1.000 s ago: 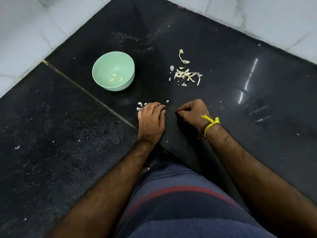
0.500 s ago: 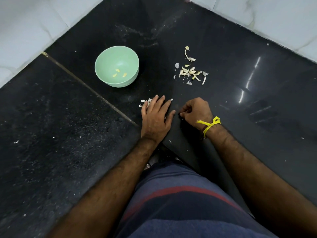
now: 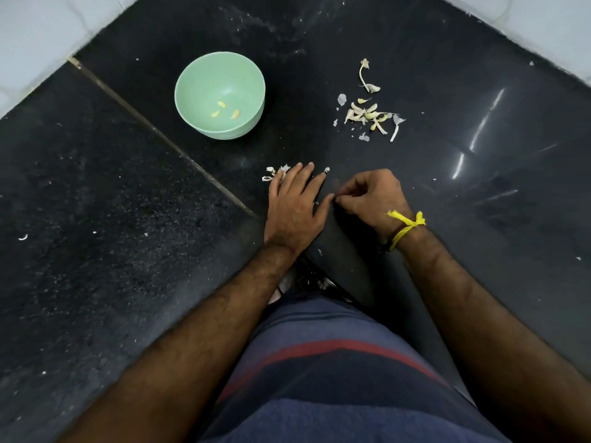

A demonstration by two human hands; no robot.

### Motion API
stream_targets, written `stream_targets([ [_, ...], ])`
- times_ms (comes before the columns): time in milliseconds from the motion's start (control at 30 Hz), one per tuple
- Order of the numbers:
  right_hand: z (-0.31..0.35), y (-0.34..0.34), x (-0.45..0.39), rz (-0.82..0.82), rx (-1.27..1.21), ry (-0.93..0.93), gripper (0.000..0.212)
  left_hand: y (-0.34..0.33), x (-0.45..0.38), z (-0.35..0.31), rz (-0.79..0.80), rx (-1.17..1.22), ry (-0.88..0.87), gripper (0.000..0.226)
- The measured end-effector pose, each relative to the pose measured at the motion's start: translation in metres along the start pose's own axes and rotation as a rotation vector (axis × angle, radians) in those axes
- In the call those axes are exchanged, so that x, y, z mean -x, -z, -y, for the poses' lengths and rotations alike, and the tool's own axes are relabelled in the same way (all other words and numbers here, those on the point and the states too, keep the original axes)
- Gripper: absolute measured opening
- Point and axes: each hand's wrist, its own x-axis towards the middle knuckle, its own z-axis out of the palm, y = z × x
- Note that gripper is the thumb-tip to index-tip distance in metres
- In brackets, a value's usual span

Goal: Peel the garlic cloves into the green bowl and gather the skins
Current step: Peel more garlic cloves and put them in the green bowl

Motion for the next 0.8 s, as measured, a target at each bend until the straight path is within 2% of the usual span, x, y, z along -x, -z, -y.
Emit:
stream_targets([
  [100,-0.001,0.003,-0.003,0.045,-0.079,-0.065,0.01,0.0,0.0,0.0,0.004,-0.006,0.005,0.042],
  [200,-0.003,0.003,-0.003,0.077,-0.002,-0.002,0.011,0.0,0.0,0.0,0.008,-0.009,0.006,0.042],
  [333,0.001,-0.002,0.006,-0.014,0.176,0.085,0.008,0.001,0.0,-0.001,0.012,-0.025,0.003,0.042],
  [533,0.002,0.001,0.01,-0.046,0.189,0.072,0.012,0.001,0.0,0.0,0.011,-0.029,-0.001,0.042],
  [633,-0.001,0.002,0.007,-0.023,0.242,0.075,0.011,0.001,0.0,-0.001,0.004,-0.03,0.001,0.041],
  [800,-0.01,-0.01,0.0,-0.08,0.348,0.111,0.007,-0.001,0.0,0.0,-0.002,-0.037,-0.007,0.042],
])
